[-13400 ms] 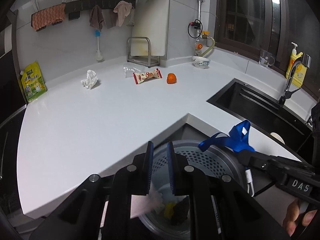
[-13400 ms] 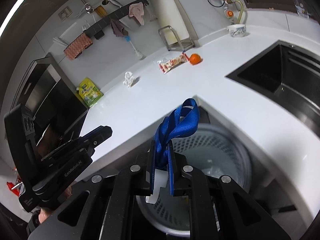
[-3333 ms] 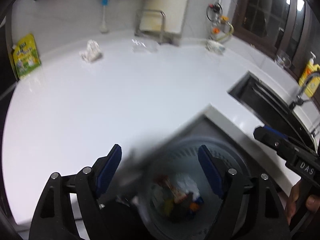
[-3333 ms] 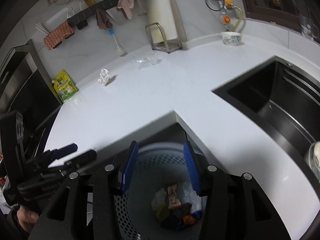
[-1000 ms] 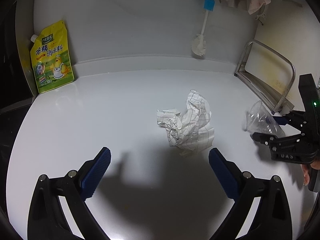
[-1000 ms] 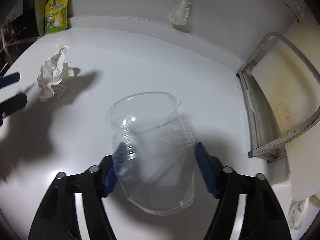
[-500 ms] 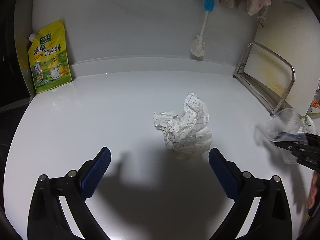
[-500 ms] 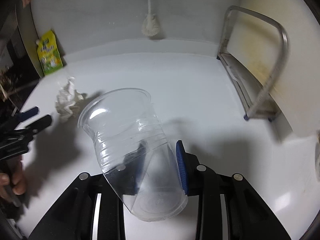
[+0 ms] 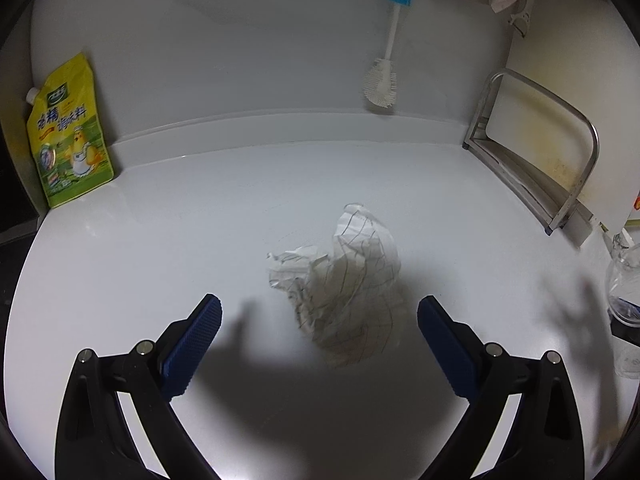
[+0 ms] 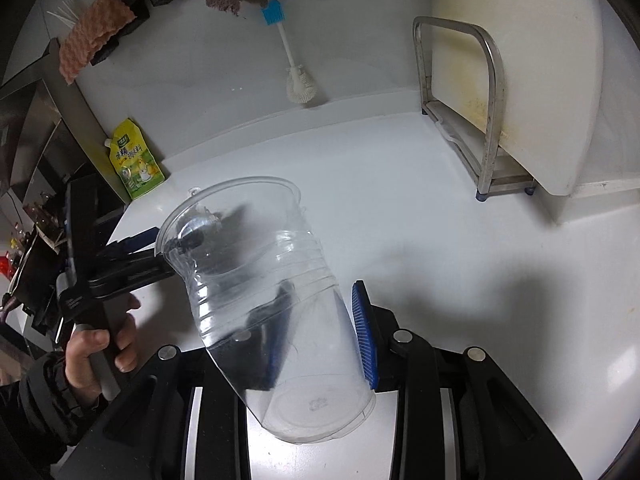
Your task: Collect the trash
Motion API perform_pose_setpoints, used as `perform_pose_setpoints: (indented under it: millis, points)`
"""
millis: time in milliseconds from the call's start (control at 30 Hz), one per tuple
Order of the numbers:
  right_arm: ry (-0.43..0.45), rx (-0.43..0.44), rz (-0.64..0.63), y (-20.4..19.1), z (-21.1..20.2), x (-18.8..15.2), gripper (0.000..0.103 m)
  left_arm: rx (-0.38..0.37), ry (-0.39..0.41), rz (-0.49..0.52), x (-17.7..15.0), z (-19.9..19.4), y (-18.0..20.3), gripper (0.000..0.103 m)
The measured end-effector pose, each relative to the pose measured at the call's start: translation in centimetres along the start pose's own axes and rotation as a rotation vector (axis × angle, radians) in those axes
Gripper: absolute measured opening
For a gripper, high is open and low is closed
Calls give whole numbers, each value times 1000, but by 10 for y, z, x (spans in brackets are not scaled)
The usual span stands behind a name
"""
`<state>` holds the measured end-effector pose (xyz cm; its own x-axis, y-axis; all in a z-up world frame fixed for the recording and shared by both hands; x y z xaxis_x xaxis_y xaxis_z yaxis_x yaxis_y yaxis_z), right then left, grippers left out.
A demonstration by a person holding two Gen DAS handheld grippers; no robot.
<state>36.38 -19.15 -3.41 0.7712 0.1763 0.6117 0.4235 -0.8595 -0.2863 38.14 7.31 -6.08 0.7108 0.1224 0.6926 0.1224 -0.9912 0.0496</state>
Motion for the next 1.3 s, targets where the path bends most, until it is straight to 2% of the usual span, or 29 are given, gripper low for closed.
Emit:
perform_pose_setpoints:
  millis: [233,333,433,467,500,567,733,967,1233,1300]
  points:
    - [12,-15,-24,-1,-1,0,30,-12,-52,-4,7,20,3,97]
    - [11,-15,-24,-5,0,-4,30,-17,-37,5,9,19,4,94]
    - [15,-24,-23,-11,-2,-10,30,-36,-44,20,8,19,7,71]
    - [17,-25,-21,-12,-3,-12,30,-43,-54,20,8,20,7,58]
    - [21,-26,-14,-14,-5,-16,30,-53,-59,15,7,21,7,49]
    - [25,-20,12,-15,-9,-23,30,-67,-46,6,7,17,5,44]
    - [47,-52,55,-20,-26,-50,30,-55,29,12,0,-5,1,43]
    - [99,-105,196,-31,-70,-111,30,-69,85,50,-23,-48,4,43]
    - [223,-176,291,-72,-144,-185,30,-110,143,166,-88,-136,16,43]
    - [244,-191,303,-82,-157,-203,30,-140,128,192,-104,-156,19,43]
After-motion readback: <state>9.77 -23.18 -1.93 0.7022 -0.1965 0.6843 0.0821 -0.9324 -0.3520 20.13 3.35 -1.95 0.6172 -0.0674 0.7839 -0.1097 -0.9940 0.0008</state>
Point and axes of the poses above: each gripper's, at about its wrist camera, not at the fingertips, and z roughly the way its jaws point, y to its right, x to its top, the point moved 3 cm from there along z, roughly the way its jaws point, and after that the axes turned 2 degrees about z, right-handed, at the moved point
